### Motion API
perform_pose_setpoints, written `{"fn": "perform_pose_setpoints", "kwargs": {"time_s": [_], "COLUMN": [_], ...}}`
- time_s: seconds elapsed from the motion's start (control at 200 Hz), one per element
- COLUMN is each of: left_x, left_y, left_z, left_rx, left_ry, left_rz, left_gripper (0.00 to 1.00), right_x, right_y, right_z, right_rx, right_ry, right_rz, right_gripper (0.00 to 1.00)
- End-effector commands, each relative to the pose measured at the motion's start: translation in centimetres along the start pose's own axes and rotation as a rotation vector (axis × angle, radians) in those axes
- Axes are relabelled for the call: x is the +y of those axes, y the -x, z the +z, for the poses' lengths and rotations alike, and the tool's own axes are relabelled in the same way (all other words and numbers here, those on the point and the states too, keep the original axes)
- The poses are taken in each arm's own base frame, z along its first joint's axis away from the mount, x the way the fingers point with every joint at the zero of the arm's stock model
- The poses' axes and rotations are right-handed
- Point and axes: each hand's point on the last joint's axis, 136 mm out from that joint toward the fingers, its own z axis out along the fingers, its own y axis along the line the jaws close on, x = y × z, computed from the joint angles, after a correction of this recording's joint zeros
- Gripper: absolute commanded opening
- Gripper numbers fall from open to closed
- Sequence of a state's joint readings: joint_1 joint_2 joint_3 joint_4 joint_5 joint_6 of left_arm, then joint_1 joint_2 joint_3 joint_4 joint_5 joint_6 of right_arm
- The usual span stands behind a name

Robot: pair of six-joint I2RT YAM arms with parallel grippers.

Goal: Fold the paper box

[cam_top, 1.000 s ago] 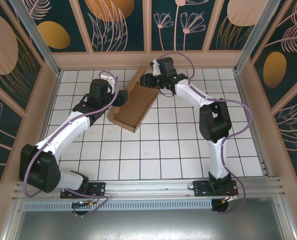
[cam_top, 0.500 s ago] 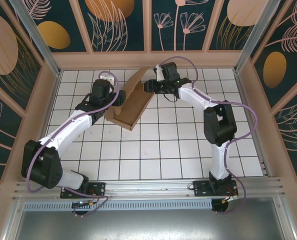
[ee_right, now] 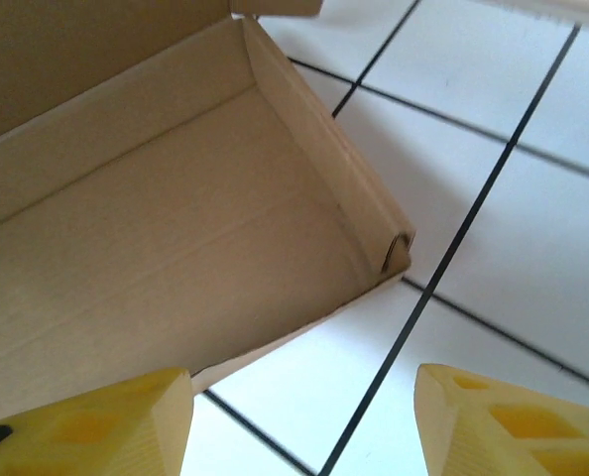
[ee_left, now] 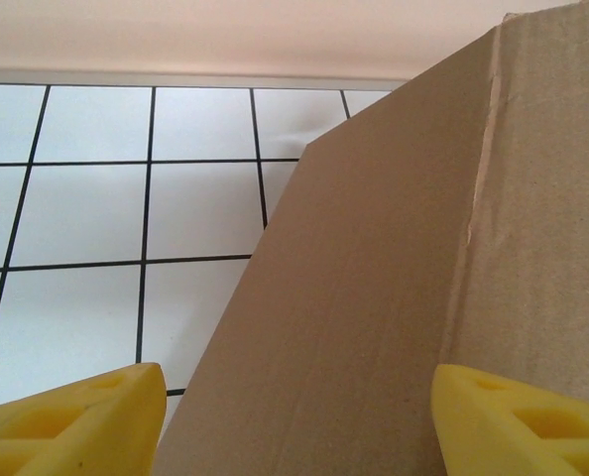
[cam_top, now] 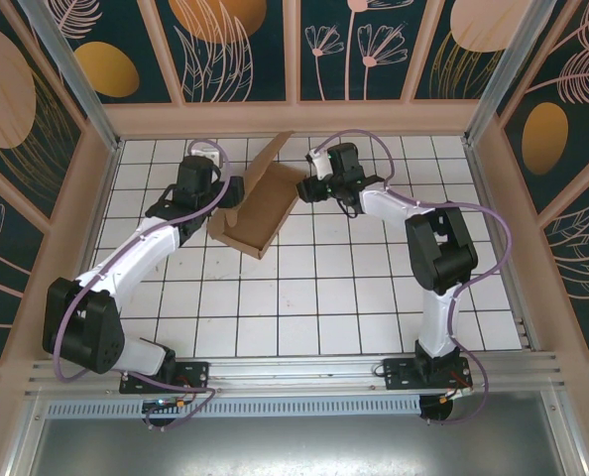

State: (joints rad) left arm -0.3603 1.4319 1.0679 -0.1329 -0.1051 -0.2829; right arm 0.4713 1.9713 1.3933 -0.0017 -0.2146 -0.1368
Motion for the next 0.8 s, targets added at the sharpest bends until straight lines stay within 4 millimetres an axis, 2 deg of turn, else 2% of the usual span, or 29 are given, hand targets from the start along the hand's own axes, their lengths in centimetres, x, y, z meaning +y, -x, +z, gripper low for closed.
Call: {"fn": "perform_pose_setpoints", "kwargs": {"time_s": [0.0, 0.12, 0.325, 0.405, 0.47, 0.606, 0.721, 0.796], "left_x": [0.2, 0.6, 1.5, 1.8, 1.9, 2.2, 2.3, 2.3], "left_y": [0.2, 0.3, 0.2, 0.4, 0.8, 1.6, 2.0, 2.4], "left_z": [0.3, 0.4, 0.9, 0.9, 0.6, 0.1, -0.1, -0.4], "left_rx": [-0.006, -0.008, -0.003, -0.011, -0.028, -0.057, -0.073, -0.088], "left_ry": [-0.018, -0.022, -0.031, -0.049, -0.072, -0.097, -0.107, -0.12], "left_rz": [-0.038, -0.061, -0.105, -0.141, -0.174, -0.213, -0.24, -0.258], "left_gripper": [0.71, 0.7, 0.69, 0.69, 0.68, 0.68, 0.68, 0.68], "right_x": [-0.9, -1.1, 0.1, 0.6, 0.8, 0.9, 0.4, 0.0], "right_y": [2.7, 3.2, 3.5, 3.2, 2.6, 0.4, -1.1, -2.3], "right_z": [1.3, 4.1, 8.9, 10.5, 11.4, 12.1, 11.5, 10.6], "right_rx": [-0.116, -0.089, -0.062, -0.041, -0.014, 0.046, 0.096, 0.124], "right_ry": [-0.056, -0.034, 0.023, 0.039, 0.05, 0.046, 0.01, -0.019], "right_rz": [-0.179, -0.212, -0.245, -0.256, -0.258, -0.271, -0.283, -0.282], "right_gripper": [0.62, 0.63, 0.63, 0.6, 0.53, 0.37, 0.16, 0.15]}}
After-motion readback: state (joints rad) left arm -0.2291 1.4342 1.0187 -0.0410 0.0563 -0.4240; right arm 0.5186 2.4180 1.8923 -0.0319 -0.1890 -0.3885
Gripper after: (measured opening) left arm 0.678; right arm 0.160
